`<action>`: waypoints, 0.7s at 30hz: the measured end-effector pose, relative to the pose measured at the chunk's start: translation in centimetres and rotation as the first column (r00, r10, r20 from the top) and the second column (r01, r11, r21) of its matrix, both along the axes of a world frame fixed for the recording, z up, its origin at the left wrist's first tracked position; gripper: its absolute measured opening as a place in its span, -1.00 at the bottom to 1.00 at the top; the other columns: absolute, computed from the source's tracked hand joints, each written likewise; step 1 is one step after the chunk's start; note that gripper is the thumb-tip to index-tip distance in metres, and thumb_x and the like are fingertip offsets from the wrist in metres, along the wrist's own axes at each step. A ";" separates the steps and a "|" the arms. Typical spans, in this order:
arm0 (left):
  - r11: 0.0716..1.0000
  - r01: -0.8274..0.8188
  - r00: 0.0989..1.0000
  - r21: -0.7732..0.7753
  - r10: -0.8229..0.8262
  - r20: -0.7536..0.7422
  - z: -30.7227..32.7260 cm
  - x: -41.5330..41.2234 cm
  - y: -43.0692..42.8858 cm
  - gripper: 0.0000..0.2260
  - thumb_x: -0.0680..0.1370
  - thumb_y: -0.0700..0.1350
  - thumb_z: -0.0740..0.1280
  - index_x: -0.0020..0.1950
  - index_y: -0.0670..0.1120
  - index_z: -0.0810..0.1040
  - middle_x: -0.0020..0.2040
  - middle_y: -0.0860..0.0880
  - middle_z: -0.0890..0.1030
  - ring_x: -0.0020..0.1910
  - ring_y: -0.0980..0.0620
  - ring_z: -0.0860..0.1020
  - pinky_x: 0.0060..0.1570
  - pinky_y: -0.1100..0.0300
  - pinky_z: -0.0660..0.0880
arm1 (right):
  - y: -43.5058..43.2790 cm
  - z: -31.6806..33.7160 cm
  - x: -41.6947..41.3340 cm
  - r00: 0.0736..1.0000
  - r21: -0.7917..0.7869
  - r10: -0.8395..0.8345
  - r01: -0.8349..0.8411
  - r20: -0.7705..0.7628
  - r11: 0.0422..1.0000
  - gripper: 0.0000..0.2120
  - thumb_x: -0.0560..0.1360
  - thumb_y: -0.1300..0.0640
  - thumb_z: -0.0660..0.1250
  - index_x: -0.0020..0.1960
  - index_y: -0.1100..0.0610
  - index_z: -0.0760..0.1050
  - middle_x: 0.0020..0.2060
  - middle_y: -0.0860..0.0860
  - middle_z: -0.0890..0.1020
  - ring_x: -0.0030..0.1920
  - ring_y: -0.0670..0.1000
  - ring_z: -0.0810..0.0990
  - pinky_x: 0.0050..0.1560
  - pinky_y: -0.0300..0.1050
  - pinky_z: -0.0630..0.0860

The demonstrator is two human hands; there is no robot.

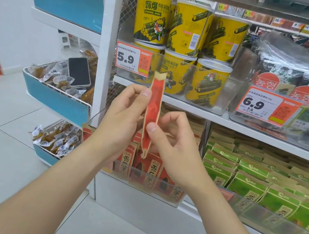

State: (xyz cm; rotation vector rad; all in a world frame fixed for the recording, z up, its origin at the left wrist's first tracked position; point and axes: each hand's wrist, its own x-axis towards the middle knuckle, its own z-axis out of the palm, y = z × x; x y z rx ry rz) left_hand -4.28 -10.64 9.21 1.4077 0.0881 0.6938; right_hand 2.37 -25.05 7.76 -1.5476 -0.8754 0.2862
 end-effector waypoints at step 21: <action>0.950 0.197 0.972 0.240 -0.158 -0.173 0.1 -1.5 0.4 -0.93 0.61 -0.29 0.46 -0.04 -0.29 0.65 0.14 -0.04 0.78 0.43 0.23 0.55 -0.09 0.15 0.71 | -0.7 -0.4 1.8 0.883 0.007 -0.290 0.309 0.370 0.951 -0.62 0.78 -0.07 0.14 -0.11 0.08 0.51 -0.32 -0.06 0.55 -0.28 -0.06 0.49 -0.20 0.02 0.45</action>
